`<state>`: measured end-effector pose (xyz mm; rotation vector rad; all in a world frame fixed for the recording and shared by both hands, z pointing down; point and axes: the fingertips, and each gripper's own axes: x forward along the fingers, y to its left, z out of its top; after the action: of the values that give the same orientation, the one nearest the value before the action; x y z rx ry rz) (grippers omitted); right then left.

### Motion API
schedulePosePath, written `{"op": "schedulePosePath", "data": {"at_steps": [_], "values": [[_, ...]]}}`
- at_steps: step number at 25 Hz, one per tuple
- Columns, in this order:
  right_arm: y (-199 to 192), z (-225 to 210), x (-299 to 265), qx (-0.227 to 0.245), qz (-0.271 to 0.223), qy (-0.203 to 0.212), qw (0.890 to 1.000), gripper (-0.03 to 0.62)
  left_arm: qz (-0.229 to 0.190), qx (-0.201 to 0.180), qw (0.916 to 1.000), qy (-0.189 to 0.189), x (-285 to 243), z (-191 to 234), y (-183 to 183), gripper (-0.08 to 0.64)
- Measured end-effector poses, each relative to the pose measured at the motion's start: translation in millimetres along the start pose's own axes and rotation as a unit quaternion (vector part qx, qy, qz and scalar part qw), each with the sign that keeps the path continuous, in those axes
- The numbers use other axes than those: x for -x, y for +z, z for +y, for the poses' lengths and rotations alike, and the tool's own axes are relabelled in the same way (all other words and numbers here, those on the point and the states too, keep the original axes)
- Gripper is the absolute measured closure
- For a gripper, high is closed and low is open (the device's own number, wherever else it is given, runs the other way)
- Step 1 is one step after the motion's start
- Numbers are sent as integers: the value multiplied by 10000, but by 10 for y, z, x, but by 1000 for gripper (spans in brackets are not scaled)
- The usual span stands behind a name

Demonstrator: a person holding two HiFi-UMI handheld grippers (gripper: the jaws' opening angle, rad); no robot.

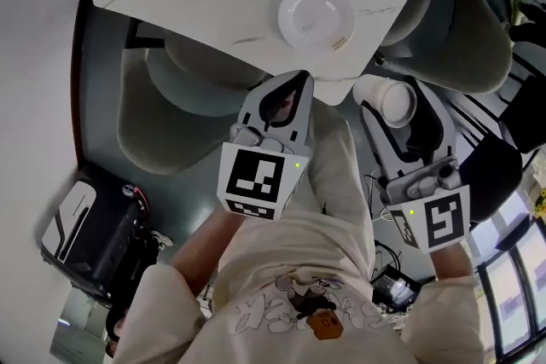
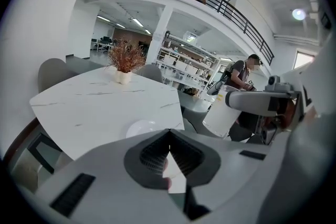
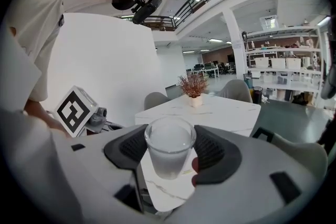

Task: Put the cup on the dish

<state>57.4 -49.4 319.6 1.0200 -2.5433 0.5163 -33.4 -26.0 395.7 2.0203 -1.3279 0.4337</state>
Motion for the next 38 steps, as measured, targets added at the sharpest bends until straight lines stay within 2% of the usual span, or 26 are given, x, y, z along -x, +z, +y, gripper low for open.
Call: {"op": "schedulePosePath", "data": {"at_steps": [10, 19, 38], "values": [[-391, -168, -402, -140, 158, -72, 9998, 319, -42, 229, 9997, 43, -328, 270, -265, 555], [-665, -310, -754, -209, 200, -203, 9994, 319, -75, 89, 9998, 151, -529, 522, -408, 556], [-841, -450, -1413, 33, 268, -469, 9985, 319, -89, 203, 9997, 105, -799, 875, -484, 556]]}}
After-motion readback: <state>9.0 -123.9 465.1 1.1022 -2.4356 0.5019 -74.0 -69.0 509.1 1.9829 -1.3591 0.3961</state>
